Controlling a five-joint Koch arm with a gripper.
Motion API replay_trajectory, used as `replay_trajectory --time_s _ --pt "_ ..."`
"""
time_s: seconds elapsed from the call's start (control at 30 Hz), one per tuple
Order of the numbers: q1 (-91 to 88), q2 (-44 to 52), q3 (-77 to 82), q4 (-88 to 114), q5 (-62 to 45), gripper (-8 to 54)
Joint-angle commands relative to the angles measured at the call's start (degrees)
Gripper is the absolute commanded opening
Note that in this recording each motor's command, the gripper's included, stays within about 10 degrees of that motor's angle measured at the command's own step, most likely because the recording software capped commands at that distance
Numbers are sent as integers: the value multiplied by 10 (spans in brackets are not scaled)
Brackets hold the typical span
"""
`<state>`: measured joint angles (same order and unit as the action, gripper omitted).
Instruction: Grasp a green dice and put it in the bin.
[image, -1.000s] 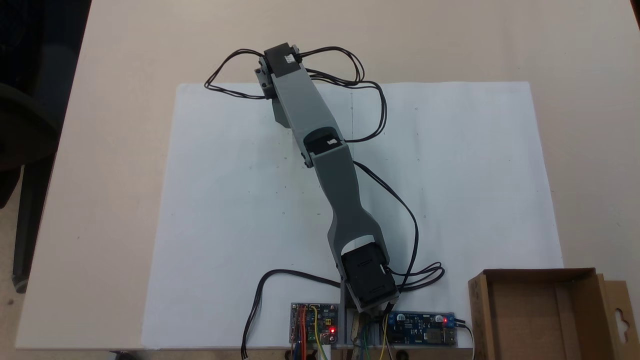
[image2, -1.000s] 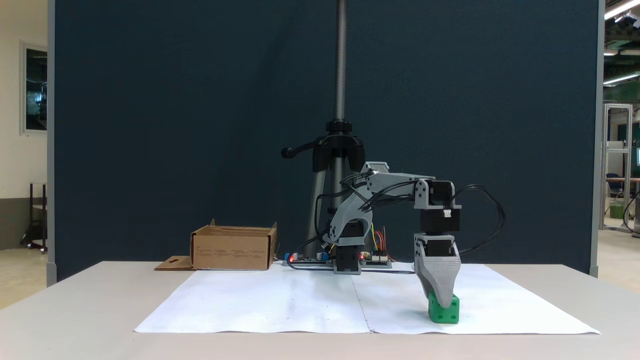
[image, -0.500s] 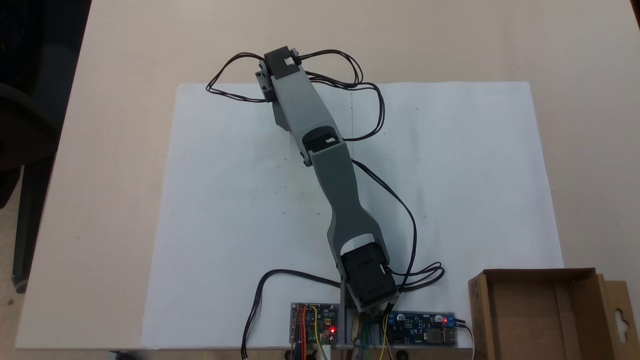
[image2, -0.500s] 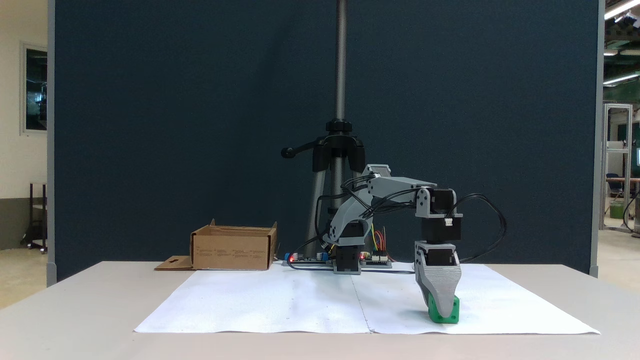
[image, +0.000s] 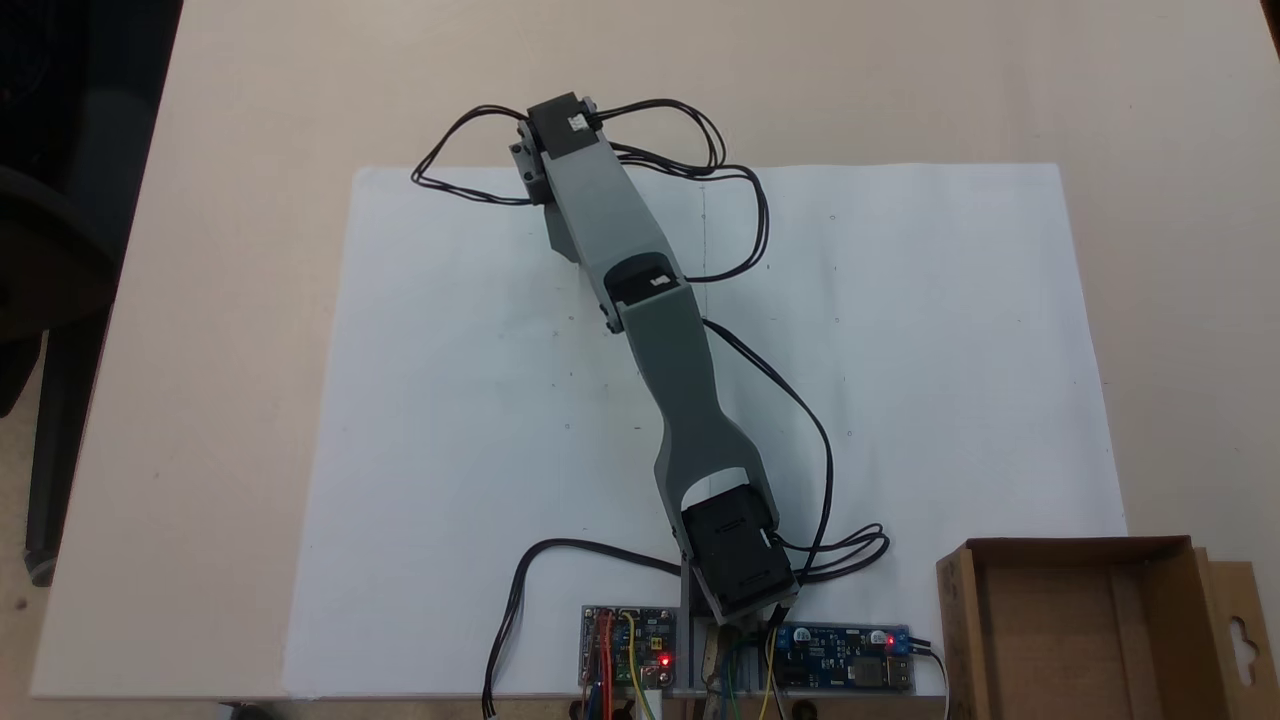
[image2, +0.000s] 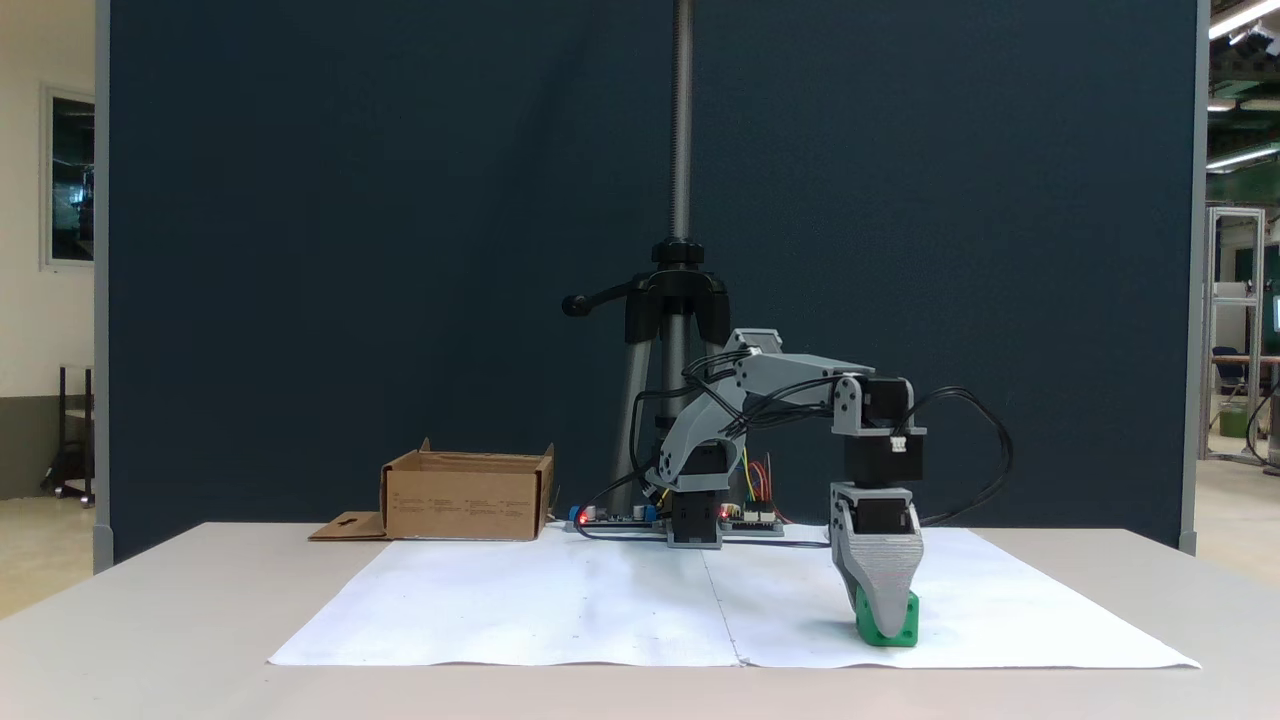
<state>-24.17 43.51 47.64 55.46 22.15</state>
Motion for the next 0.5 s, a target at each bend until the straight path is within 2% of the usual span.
replay_trajectory --time_s 0.0,0.17,0.33,0.43,0.47 --pt "-11 12 -25 -20 46 356" --pt "-17 7 -25 -23 45 355" --pt "-18 8 -25 -20 45 271" --pt "-18 8 -25 -17 46 256" --pt "-18 10 -25 -14 46 211"
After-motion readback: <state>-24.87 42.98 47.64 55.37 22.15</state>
